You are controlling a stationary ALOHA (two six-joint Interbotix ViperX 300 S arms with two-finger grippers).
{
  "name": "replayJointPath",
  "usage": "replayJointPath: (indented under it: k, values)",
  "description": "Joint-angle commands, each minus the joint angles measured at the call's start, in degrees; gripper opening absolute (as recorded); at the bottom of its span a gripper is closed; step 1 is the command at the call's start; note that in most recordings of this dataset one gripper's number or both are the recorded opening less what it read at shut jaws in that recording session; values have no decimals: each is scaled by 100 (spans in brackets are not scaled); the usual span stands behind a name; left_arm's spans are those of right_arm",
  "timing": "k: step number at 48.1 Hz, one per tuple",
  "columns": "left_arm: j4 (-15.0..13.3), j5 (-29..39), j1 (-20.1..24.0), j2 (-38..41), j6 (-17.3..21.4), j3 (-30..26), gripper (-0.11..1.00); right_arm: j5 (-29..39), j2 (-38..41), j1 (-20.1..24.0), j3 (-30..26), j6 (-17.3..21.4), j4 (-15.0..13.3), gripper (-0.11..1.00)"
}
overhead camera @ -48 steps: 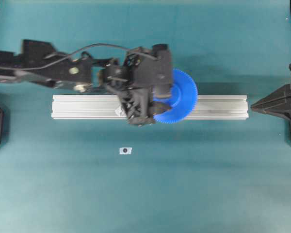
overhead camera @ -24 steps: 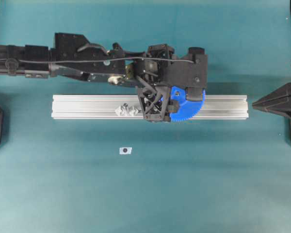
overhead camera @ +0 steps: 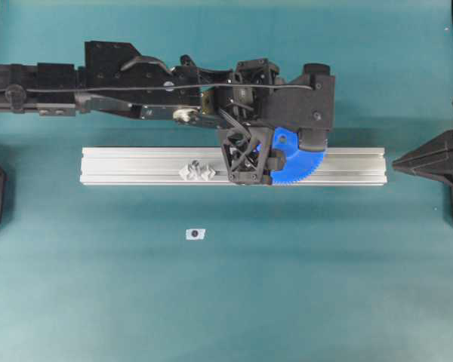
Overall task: Find the location of the shaft and insert the large gear.
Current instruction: 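Lift the blue gear and carry it over the right shaft, then align the gear's center hole with the shaft and lower it on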
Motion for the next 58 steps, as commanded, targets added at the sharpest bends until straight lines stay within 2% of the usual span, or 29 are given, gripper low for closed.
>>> replayJointPath:
  k: [1,16,39,58]
  values:
    - [18,-26,18,35,9,-123,71,-62,35,-9,-53,70,-9,0]
    - [18,-70,70,404,26,-229,71,-79,9,-9,-53,70,-9,0]
    - [18,-149,360,413,53,-229,71,-53,-149,-9,0,70,-9,0]
    - [18,-149,343,457,79,-237,71,-70,-149,-9,9,70,-9,0]
